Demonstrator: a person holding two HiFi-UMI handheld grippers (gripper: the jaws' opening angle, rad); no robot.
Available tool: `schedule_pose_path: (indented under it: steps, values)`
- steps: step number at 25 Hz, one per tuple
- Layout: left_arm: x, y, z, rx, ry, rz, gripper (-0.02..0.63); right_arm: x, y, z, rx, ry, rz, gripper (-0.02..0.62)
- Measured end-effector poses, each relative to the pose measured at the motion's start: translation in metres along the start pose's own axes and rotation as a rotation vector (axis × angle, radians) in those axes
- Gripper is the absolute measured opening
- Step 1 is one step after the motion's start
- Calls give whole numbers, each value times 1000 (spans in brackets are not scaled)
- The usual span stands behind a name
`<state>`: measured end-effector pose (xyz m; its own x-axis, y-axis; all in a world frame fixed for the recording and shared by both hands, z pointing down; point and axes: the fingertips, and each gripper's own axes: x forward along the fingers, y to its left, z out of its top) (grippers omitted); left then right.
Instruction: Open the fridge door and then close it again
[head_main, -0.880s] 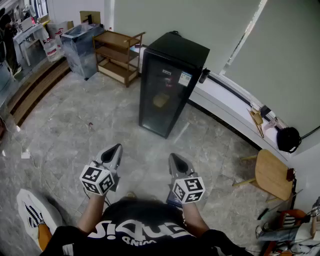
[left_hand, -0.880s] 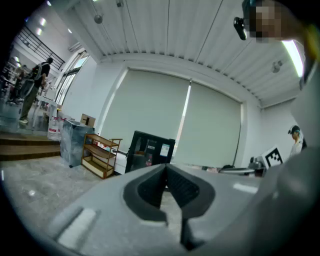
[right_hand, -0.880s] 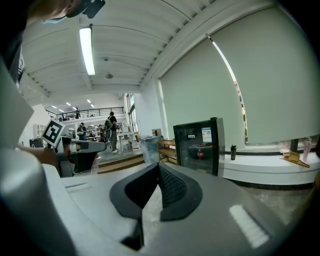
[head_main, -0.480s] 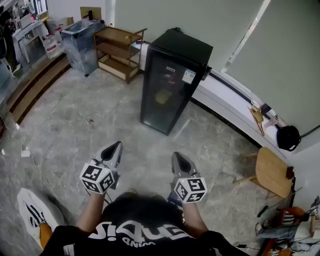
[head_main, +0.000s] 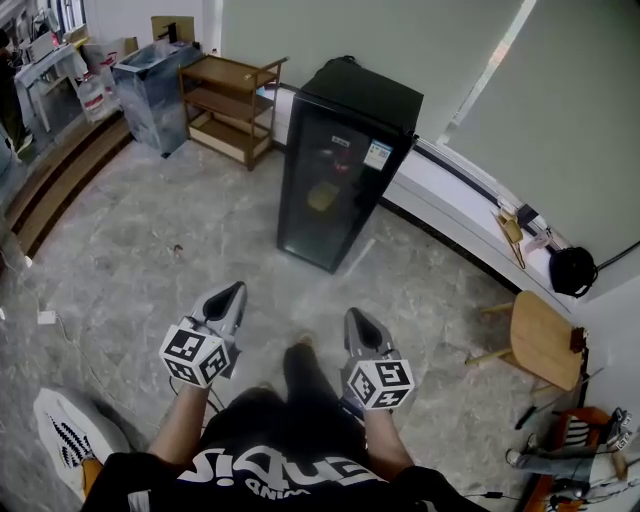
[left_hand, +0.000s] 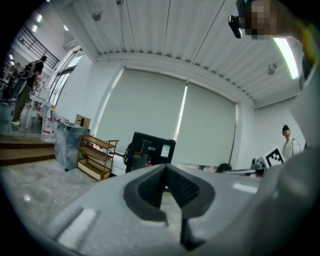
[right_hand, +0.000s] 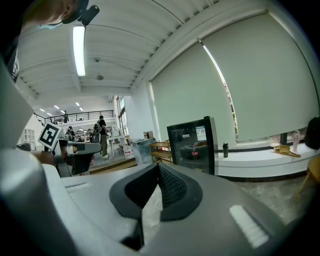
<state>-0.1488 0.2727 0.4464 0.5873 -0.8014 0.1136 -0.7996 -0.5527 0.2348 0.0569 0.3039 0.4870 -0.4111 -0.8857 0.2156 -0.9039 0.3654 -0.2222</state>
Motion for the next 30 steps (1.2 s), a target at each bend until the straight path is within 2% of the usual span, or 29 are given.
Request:
schedule_pose_path:
  steps: [13, 19, 30]
  values:
    - [86, 46, 8, -10, -6, -25, 2, 82, -44, 13, 8, -6, -9, -3]
    - [143, 71, 26, -11, 3, -44, 2, 137, -75, 39, 15, -9, -16, -3]
    - [239, 110, 68, -24, -17, -17, 2, 223, -129, 96, 14, -9, 22, -3]
